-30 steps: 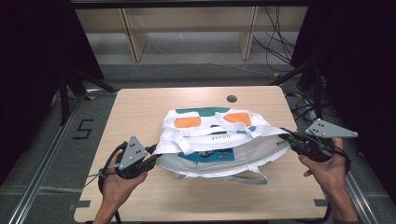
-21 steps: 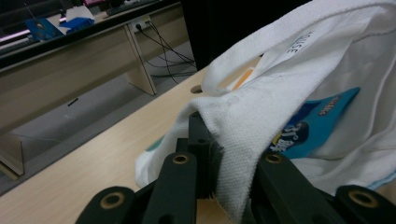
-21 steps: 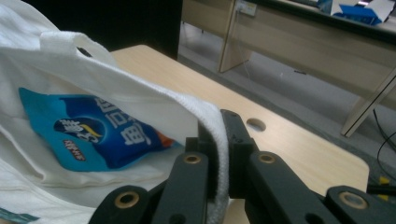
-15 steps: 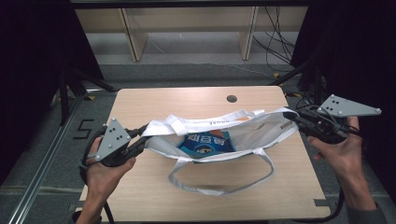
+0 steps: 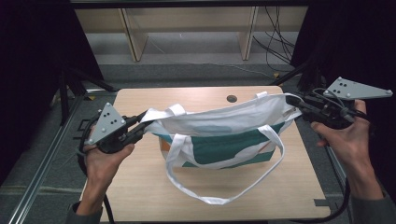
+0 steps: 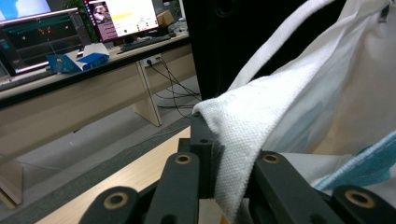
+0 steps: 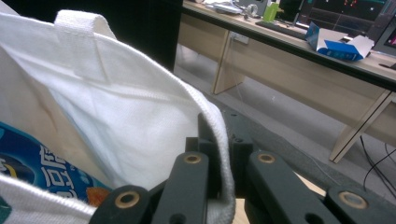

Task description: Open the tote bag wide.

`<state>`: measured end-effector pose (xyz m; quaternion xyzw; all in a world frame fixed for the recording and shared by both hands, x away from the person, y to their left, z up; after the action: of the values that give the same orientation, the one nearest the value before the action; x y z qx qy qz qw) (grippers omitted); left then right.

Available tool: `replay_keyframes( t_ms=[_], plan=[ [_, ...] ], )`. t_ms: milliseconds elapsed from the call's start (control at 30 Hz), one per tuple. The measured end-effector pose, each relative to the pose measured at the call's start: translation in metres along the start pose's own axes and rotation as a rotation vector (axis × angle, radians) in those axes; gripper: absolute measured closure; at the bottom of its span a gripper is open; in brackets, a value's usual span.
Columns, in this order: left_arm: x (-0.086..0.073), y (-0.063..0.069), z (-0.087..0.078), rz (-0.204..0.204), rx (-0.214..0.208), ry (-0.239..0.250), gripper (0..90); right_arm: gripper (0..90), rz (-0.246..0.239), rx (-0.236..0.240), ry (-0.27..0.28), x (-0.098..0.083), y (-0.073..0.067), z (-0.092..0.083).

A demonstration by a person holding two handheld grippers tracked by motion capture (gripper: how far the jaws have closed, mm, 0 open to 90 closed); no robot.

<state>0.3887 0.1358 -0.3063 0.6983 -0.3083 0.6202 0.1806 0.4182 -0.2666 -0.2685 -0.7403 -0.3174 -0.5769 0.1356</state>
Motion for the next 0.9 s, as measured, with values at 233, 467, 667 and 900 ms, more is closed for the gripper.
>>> replay_keyframes(
  t_ms=[233,467,667,900],
  plan=[
    [-0.020,-0.012,0.020,-0.021,0.026,-0.050,83.2,88.5,0.001,-0.033,-0.044,-0.012,0.010,0.023],
    [-0.054,-0.010,0.027,-0.019,0.023,-0.116,82.8,88.5,-0.009,-0.033,-0.096,-0.035,0.005,0.037],
    [-0.074,-0.015,0.037,-0.054,0.008,-0.119,82.2,88.4,0.001,-0.036,-0.116,-0.056,0.005,0.048],
    [-0.074,-0.026,0.053,-0.109,0.016,-0.132,81.8,88.4,0.002,-0.061,-0.129,-0.059,0.010,0.056]
  ],
)
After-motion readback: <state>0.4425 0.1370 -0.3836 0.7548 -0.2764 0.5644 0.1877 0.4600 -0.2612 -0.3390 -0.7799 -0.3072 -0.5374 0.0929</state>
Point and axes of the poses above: each handheld gripper's, and its own axes: z roughly forward along the jaws, x roughly out of its top, y roughly to its right, the point moved 7 cm from there along z, roughly forward along the jaws, and after that the axes turned 1 degree about -x, right-handed, at the moved point
